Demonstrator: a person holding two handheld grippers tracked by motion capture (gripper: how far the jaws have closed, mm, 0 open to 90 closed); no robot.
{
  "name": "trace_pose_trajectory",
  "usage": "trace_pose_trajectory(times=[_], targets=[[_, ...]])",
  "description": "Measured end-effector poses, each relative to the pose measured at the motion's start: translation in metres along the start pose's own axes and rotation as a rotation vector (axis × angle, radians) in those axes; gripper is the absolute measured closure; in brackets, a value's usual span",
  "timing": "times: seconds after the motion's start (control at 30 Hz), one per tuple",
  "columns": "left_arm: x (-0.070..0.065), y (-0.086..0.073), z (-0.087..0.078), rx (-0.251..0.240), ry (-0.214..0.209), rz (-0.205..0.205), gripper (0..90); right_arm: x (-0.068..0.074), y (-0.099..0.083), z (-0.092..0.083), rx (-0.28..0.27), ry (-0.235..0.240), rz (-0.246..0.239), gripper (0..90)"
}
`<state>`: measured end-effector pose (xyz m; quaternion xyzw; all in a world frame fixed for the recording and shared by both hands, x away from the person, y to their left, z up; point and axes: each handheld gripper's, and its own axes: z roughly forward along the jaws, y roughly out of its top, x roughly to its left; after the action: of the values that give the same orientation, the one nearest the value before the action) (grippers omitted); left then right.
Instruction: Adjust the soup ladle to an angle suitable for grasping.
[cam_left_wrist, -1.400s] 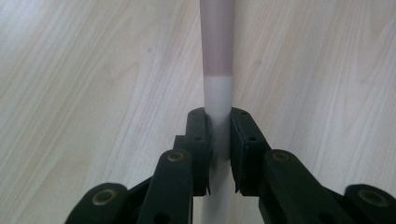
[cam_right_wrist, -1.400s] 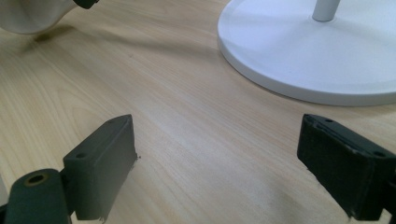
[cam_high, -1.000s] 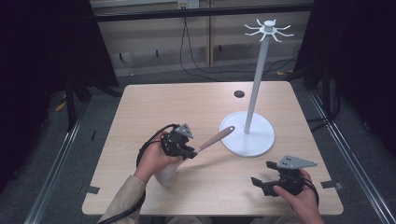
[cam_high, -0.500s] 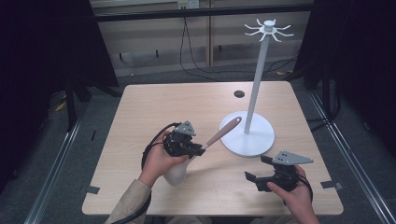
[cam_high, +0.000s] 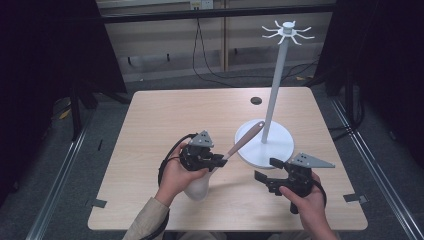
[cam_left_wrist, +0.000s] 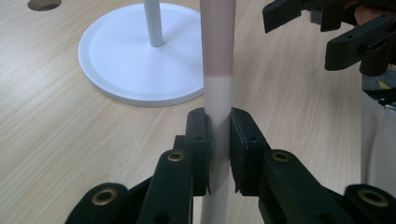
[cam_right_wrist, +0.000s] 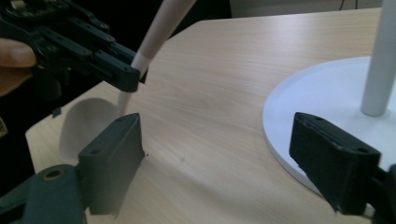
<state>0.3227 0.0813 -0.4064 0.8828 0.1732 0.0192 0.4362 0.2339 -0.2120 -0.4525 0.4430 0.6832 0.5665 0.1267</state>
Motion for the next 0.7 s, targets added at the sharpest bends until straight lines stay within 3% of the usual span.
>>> trace_pose_trajectory(times=[0.13,0.7], targets=[[-0.004,-0.002,0.002,-0.041,-0.002,-0.008,79.1,0.004,0.007,0.005,-0.021,0.015,0.008,24.9],[-0.013,0.002,0.004,-0.078,-0.025,-0.004,79.0,0.021,0.030,0.028,-0.080,0.079,0.044,48.9]])
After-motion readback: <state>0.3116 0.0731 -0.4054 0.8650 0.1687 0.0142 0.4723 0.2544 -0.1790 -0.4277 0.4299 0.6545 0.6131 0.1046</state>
